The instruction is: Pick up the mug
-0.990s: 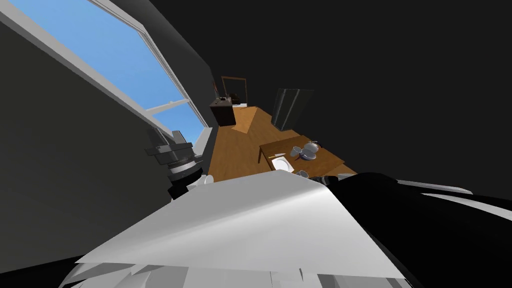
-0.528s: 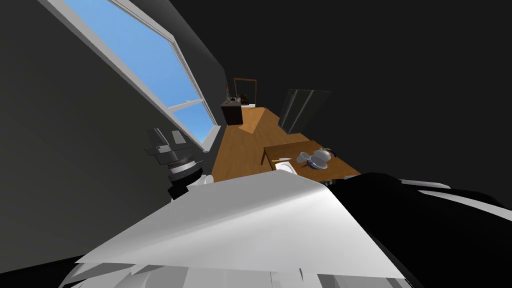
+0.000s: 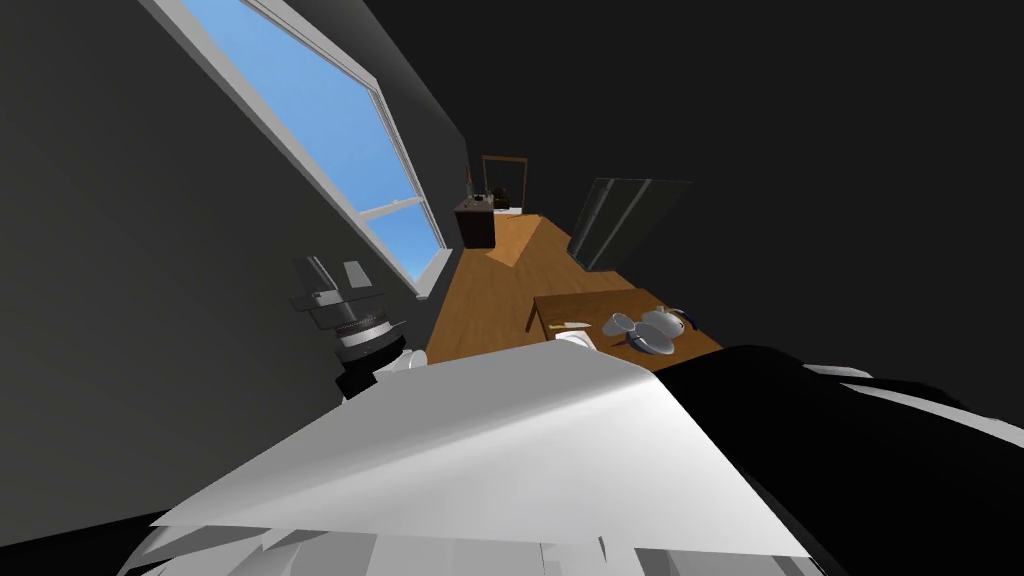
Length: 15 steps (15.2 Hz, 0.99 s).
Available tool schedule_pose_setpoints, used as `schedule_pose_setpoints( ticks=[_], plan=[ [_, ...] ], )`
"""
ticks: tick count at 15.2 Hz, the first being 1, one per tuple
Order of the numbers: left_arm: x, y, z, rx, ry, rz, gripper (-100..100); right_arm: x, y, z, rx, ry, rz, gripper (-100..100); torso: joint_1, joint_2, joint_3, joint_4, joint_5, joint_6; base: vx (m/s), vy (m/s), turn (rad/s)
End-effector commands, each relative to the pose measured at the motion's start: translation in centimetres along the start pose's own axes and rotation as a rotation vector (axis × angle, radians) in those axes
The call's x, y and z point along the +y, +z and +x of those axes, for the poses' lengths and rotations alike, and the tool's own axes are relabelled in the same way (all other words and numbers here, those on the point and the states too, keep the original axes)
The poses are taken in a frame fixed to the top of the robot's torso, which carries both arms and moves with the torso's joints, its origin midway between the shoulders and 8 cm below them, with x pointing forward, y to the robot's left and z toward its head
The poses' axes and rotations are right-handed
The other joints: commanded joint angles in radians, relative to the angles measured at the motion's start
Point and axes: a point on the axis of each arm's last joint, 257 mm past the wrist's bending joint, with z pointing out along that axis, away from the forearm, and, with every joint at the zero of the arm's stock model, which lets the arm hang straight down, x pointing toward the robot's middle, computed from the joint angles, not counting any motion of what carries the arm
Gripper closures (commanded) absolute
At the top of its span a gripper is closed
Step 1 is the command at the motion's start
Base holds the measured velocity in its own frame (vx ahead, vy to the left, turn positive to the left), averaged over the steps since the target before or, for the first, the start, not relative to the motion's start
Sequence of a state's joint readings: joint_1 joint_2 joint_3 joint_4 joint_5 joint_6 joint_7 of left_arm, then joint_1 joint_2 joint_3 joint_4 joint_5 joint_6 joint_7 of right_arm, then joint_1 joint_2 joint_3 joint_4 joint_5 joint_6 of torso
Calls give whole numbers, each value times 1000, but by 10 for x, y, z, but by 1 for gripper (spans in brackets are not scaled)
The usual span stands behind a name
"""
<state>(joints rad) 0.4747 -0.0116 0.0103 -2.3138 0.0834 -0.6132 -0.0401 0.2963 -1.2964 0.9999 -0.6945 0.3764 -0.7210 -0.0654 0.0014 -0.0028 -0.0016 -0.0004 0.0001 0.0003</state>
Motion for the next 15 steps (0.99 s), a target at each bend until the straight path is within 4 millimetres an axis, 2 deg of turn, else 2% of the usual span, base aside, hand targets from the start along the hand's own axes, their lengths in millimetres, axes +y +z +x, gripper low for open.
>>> schedule_pose_setpoints(
  ticks=[1,2,3,7,8,9,13,14,15],
  plan=[
    [0,0,0,0,0,0,0,3,5,10,21,0,-6,-100,0,0,0,0,0,0,9,-4,86],
    [0,0,0,0,0,0,0,0,3,4,8,1,0,-100,0,0,0,0,0,0,6,-3,41],
    [0,0,0,0,0,0,0,6,14,9,9,5,-3,-100,0,0,0,0,0,0,2,-20,26],
    [0,0,0,0,0,0,0,16,30,15,6,13,-4,-100,-3,1,1,0,-1,0,0,-40,37],
    [0,0,0,0,0,0,0,14,24,13,7,10,-7,-100,-3,1,1,0,-1,0,-4,-27,16],
    [0,0,0,0,0,0,0,14,25,13,7,10,-5,100,-2,1,1,0,0,0,-1,-10,2],
    [0,0,0,0,0,0,0,15,25,13,7,8,-7,100,-5,1,0,0,-2,0,0,0,0],
    [0,0,0,0,0,0,0,5,11,8,9,4,-3,100,-5,1,0,0,-3,0,6,28,-59],
    [0,0,0,0,0,0,0,5,11,8,9,4,-3,100,-5,0,0,0,-2,1,2,45,-68]
  ],
)
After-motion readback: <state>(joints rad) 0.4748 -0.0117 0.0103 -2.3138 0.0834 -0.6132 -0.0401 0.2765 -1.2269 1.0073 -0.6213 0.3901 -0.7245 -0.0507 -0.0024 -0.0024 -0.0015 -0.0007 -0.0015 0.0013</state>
